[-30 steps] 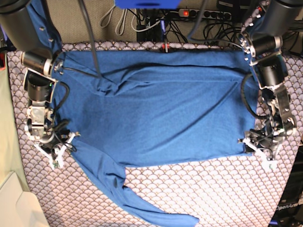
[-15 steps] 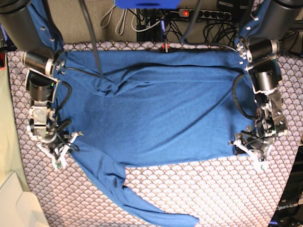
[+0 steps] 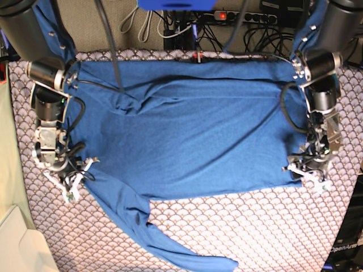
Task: Fold the T-shirt properly
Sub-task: 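Lower both grippers to the shirt's side edges and grasp them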
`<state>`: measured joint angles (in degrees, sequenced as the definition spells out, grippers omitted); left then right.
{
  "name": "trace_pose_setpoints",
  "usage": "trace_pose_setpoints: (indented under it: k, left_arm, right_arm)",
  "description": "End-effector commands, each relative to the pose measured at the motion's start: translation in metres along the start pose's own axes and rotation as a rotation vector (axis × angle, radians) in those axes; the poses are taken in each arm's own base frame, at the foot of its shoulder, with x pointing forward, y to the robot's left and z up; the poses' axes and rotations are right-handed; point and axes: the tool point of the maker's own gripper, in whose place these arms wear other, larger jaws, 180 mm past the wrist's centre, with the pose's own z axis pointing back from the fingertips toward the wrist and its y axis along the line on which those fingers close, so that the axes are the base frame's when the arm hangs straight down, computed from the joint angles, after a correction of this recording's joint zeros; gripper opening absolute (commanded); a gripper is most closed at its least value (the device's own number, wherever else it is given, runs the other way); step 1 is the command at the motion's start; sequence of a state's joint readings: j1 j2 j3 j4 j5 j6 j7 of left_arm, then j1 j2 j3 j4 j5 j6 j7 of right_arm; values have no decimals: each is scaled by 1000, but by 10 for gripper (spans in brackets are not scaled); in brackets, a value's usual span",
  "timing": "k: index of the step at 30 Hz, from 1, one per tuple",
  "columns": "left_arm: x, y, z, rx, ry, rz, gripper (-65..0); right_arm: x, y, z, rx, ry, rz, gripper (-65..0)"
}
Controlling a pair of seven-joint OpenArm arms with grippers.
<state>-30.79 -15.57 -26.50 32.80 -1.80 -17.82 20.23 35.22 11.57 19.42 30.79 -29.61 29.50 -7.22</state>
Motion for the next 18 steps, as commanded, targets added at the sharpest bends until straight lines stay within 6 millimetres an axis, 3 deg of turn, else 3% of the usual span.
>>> trace_pose_setpoints:
  k: [1,18]
  left_arm:
    - [33,4,2,-1,-72,2,-329]
    - [27,-5,-10,-16,-68,45,-329]
  right_arm:
    - [18,-13,3,-26,-35,6,-650]
    - [18,-13,3,-26,-35,8,-650]
